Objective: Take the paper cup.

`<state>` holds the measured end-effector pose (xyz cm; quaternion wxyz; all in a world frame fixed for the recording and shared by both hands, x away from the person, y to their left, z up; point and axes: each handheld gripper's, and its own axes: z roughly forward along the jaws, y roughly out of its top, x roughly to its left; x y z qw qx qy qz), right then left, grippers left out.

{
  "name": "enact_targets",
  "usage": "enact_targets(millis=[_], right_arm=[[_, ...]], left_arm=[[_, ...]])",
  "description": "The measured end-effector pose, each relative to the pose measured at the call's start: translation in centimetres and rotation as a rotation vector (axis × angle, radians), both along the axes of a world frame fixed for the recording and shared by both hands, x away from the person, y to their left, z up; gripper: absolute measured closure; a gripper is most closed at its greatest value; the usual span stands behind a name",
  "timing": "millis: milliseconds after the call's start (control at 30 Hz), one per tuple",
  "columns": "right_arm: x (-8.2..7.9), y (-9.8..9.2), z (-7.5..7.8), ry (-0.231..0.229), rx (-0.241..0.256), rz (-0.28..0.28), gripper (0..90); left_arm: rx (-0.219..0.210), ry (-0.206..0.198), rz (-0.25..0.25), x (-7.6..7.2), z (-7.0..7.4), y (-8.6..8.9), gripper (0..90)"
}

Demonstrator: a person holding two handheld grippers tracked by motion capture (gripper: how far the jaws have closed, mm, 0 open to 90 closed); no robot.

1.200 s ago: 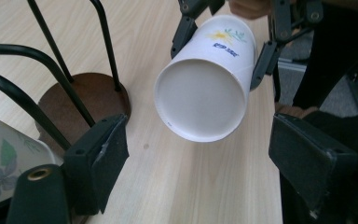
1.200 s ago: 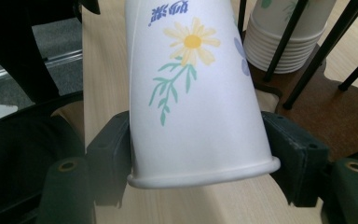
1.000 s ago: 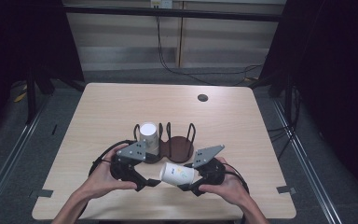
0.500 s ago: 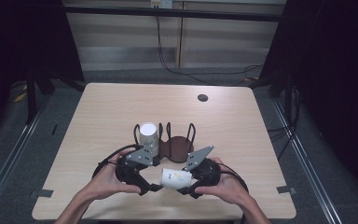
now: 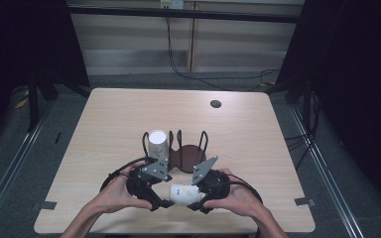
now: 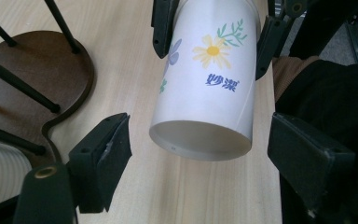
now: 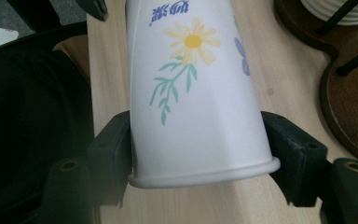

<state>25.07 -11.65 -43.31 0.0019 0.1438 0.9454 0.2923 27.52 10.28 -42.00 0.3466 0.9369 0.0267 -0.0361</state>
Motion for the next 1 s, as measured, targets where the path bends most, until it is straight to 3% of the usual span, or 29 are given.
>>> enact_targets(millis=[100, 200, 367, 600, 1000], right_arm=[[0.1, 0.1, 0.0, -0.006, 0.005, 0.004, 30.5], [0.1, 0.2, 0.0, -0.003, 0.005, 0.012, 30.4], [0.1, 0.5, -0.1, 0.000, 0.004, 0.019, 30.3], [-0.1, 0.6, 0.0, 0.001, 0.004, 0.021, 30.2], [-0.2, 0.4, 0.1, 0.001, 0.007, 0.025, 30.0]], left_arm=[[0.013, -0.003, -0.008, -0.1, -0.2, -0.3, 21.8], [0.022, -0.010, -0.035, -0.3, -0.3, -0.6, 29.1], [0.045, -0.022, -0.057, -0.5, -0.3, -0.9, 28.8], [0.044, -0.046, -0.070, -0.6, -0.2, -0.9, 35.9], [0.049, -0.027, -0.067, -0.5, -0.4, -1.2, 35.3]])
